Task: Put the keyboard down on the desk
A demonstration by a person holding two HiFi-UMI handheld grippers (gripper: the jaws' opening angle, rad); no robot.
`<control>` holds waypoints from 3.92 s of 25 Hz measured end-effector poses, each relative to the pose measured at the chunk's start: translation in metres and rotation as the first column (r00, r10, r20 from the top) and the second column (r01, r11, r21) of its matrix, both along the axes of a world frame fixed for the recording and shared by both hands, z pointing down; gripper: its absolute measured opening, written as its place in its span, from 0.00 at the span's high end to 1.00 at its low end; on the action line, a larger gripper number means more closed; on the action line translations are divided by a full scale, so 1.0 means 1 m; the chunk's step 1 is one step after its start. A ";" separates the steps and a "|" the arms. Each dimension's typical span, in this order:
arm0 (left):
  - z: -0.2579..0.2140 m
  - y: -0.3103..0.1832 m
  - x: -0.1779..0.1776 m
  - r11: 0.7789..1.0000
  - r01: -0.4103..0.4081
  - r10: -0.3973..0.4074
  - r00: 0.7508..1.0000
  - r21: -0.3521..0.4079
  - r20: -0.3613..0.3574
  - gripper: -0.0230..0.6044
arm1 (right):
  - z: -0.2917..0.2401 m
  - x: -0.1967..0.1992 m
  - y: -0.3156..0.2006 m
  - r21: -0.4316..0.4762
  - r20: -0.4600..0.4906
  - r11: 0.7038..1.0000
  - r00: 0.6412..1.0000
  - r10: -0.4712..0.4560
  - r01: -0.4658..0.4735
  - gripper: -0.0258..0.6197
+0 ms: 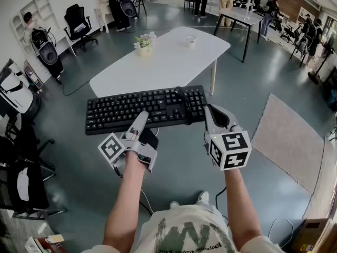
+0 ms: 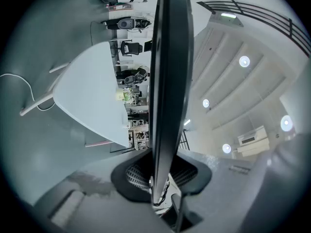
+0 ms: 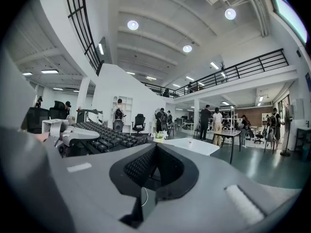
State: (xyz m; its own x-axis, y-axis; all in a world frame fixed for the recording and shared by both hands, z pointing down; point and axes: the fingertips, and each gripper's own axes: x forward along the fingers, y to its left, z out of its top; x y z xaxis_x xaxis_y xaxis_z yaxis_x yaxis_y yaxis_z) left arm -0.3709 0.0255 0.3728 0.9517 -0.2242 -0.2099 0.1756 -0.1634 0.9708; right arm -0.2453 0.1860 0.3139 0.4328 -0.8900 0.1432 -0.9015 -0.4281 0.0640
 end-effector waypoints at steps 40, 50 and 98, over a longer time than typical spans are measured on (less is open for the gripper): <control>0.009 -0.019 0.279 0.997 0.058 -0.057 0.998 -0.048 0.020 0.82 | 0.012 0.284 -0.034 0.005 0.075 0.998 0.995 -0.064 0.064 0.96; 0.019 -0.024 0.303 0.994 0.102 -0.101 0.994 -0.041 0.039 0.82 | 0.021 0.312 -0.046 0.008 0.069 0.993 0.990 -0.121 0.121 0.96; 0.061 -0.321 0.373 0.941 0.313 -0.312 0.950 -0.125 0.028 0.82 | 0.044 0.407 -0.376 -0.099 0.055 0.940 0.945 -0.324 0.328 0.96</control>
State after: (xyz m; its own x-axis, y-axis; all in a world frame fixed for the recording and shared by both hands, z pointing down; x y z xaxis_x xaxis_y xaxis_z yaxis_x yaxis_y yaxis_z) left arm 0.0021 -0.2954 0.4334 0.8309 -0.5348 -0.1537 0.1280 -0.0852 0.9881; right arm 0.1619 -0.1901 0.3583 0.1142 -0.9605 0.2537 -0.9931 -0.1031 0.0563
